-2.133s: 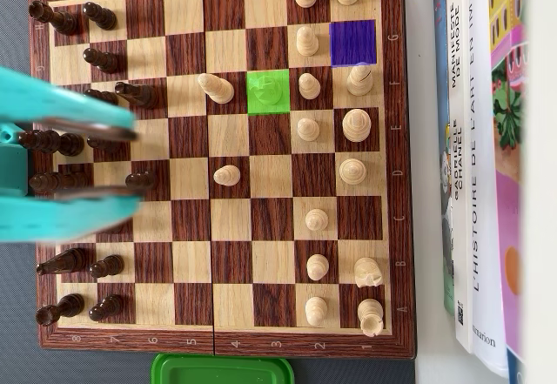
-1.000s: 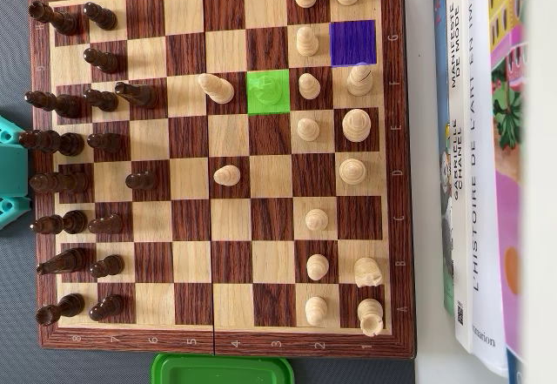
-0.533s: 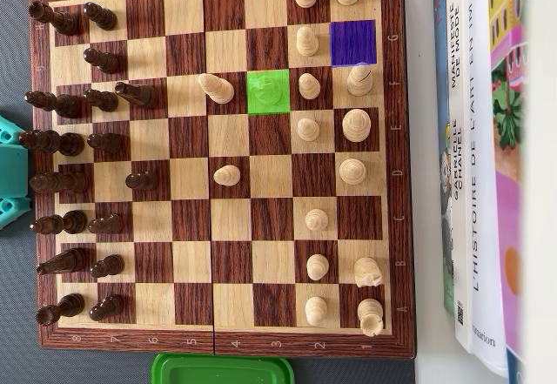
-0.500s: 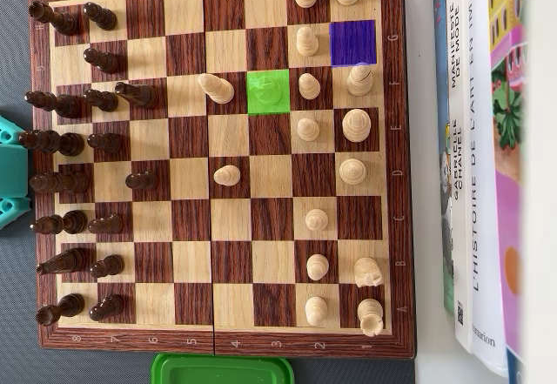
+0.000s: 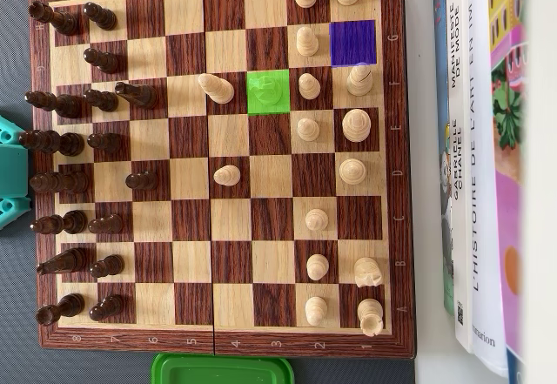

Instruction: Play chess

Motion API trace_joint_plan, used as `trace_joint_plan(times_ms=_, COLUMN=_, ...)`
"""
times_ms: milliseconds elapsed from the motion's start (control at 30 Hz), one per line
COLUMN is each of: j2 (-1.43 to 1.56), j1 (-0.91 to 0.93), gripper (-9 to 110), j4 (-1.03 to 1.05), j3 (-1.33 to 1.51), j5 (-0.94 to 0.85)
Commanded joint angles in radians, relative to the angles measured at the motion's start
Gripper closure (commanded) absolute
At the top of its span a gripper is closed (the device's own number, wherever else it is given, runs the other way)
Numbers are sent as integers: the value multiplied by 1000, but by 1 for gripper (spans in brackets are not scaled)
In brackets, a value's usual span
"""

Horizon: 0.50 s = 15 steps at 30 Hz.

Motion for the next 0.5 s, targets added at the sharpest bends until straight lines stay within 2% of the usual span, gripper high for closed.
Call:
trace_joint_plan(times_ms=0, j2=-11, j1=-9, gripper=89, j4=0, j3=21, j5=3)
trace_joint_plan(times_ms=467, j2=-11, j1=-3, gripper=89, j4=0, j3=21, j5=3)
